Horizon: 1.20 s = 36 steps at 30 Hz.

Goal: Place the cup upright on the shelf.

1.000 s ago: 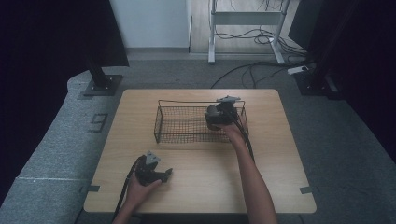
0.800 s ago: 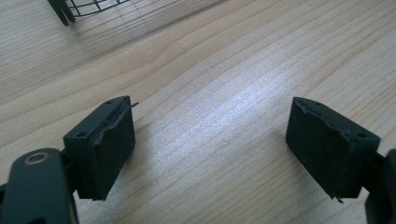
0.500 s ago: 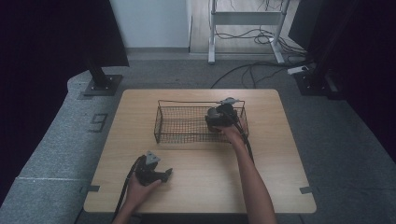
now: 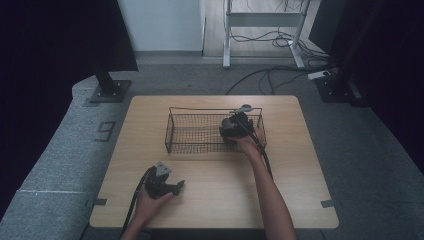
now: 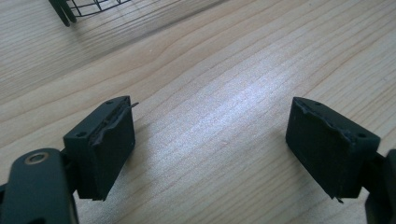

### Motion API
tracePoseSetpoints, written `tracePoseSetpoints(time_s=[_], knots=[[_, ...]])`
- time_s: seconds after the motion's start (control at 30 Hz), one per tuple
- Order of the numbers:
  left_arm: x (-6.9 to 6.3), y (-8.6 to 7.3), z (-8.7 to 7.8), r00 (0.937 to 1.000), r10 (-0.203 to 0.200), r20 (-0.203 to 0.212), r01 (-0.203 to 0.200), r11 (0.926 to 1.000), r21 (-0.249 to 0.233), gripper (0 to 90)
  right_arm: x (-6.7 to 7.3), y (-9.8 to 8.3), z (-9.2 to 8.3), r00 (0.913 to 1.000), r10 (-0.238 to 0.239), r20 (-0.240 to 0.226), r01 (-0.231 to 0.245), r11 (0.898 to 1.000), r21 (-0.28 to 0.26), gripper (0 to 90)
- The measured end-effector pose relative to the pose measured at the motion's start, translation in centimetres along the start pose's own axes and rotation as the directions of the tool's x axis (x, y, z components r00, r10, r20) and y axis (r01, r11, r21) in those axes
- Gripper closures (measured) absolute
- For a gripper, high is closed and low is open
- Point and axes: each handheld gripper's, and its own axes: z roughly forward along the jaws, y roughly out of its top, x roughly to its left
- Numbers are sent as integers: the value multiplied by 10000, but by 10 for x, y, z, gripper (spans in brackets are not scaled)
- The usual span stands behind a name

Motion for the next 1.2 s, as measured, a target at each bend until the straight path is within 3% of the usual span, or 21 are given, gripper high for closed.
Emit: tracePoseSetpoints(time_s=[0.23,0.57,1.2], knots=[[0,0,0,10000,0,2,0,10000,1,157,3,-2,1,9989,-346,304,342,9993,132,136],[0,0,0,10000,0,7,0,10000,-2,158,3,-3,3,9982,-563,187,551,9966,609,134],[0,0,0,10000,-1,0,1,10000,-2,158,3,-2,2,9983,-553,156,532,9923,1119,108]])
